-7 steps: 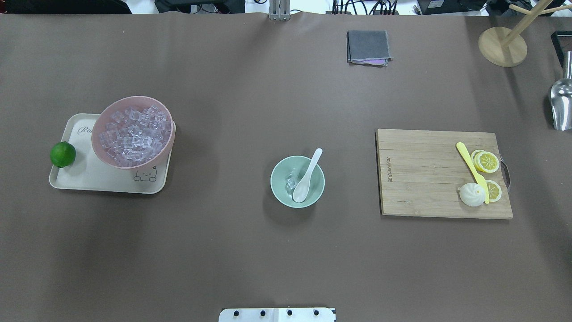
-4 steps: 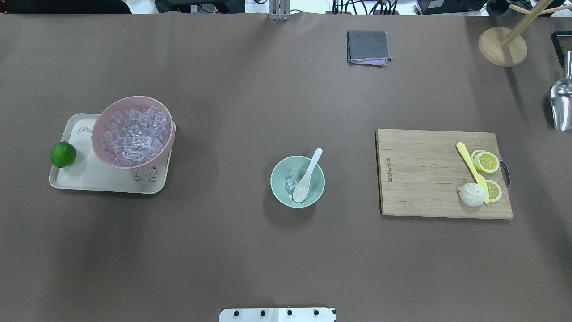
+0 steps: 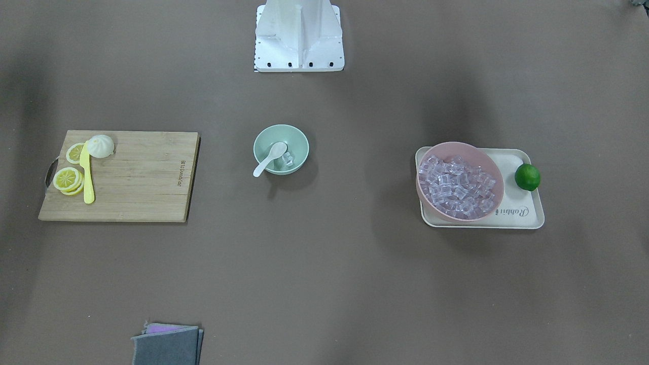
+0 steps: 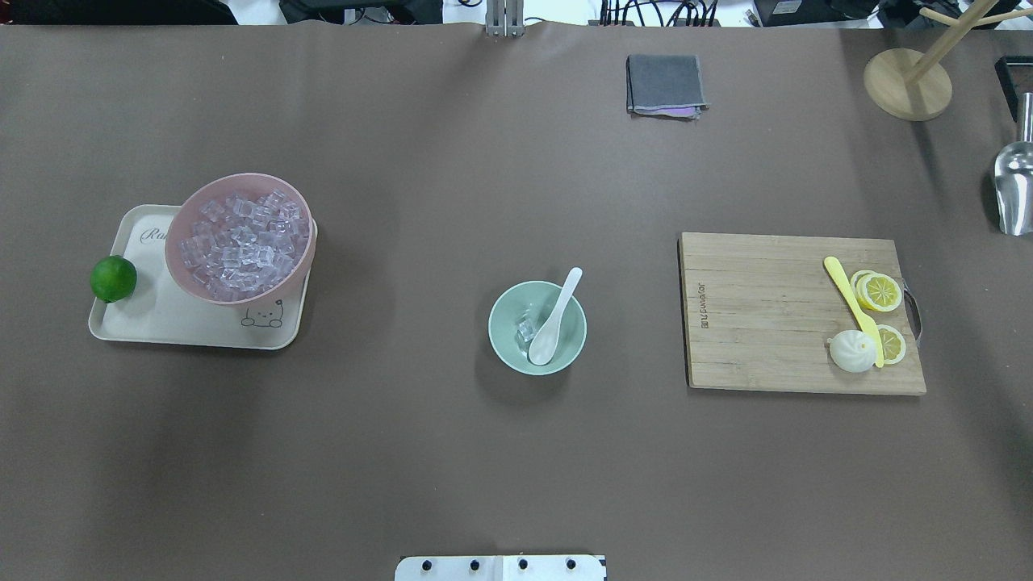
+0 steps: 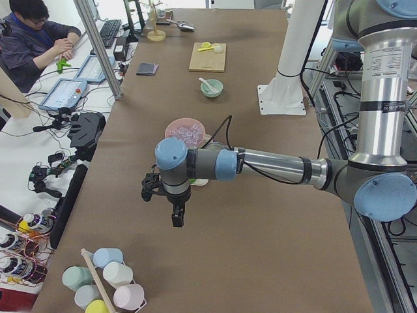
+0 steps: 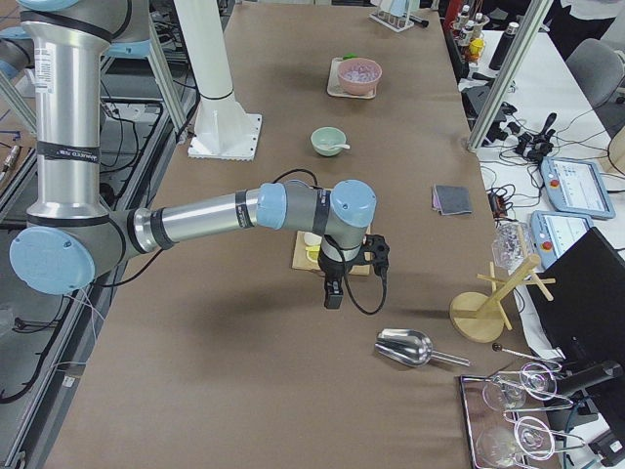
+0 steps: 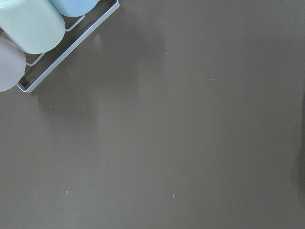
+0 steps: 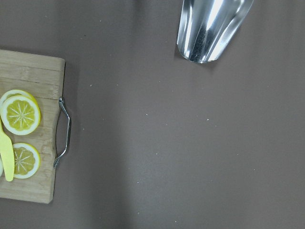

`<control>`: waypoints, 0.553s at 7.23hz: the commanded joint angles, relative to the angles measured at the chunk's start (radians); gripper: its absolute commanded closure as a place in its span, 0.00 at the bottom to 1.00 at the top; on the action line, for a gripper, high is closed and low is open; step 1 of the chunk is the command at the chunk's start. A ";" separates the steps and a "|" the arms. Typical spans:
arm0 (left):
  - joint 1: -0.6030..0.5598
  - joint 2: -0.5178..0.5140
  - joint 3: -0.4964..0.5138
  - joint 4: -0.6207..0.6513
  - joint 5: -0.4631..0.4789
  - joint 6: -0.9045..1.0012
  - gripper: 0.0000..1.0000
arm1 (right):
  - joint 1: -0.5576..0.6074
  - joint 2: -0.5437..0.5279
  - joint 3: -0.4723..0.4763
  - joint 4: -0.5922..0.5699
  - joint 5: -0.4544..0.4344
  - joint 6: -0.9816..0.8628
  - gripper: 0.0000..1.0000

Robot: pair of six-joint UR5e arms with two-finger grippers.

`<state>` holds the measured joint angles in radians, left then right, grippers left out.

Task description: Put spoon and ice into bowl

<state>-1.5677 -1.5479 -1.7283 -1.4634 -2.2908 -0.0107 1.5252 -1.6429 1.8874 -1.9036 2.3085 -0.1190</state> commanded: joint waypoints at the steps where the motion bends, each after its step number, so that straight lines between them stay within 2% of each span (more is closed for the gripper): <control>1: 0.000 0.000 0.000 0.000 0.001 0.000 0.02 | -0.010 0.000 0.001 0.000 0.000 0.001 0.00; 4: 0.000 0.003 -0.002 0.002 -0.001 0.000 0.02 | -0.020 0.000 0.002 0.001 0.003 0.004 0.00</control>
<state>-1.5677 -1.5468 -1.7297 -1.4621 -2.2905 -0.0108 1.5088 -1.6429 1.8895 -1.9027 2.3110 -0.1158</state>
